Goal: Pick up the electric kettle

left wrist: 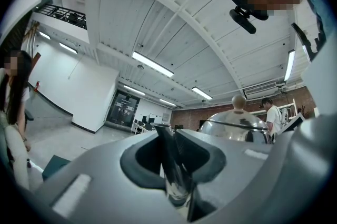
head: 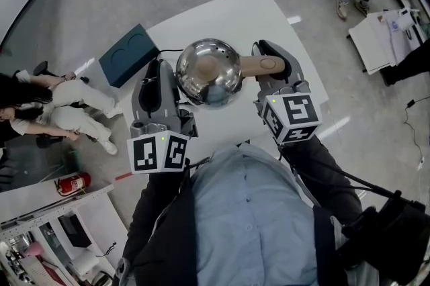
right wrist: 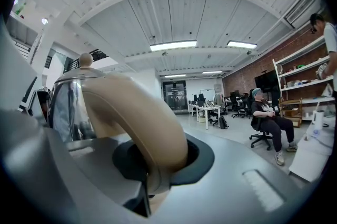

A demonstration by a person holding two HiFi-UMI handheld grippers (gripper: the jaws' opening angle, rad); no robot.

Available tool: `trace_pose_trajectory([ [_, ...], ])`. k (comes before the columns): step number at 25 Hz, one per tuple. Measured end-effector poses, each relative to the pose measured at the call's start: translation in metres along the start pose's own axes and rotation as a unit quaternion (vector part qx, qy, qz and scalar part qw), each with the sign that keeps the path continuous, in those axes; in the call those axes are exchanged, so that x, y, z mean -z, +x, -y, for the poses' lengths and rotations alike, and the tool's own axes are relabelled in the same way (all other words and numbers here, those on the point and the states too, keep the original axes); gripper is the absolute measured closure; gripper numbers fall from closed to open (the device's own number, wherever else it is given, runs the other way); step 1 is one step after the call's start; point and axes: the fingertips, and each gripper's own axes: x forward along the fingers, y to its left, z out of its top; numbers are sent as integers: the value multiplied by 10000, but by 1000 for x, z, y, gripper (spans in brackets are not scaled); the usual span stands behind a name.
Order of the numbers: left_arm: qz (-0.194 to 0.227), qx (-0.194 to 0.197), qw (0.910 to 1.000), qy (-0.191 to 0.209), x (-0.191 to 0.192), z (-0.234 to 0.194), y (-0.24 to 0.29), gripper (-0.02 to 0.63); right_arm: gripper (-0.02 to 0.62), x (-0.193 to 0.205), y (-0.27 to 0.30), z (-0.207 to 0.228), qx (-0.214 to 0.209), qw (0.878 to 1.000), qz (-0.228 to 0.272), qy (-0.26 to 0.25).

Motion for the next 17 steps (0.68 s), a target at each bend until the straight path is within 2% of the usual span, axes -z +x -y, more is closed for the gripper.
trace_pose_trajectory([
  [17, -38, 23, 10000, -52, 0, 7, -3, 545, 531, -2, -9, 4, 76, 10000, -5, 18],
])
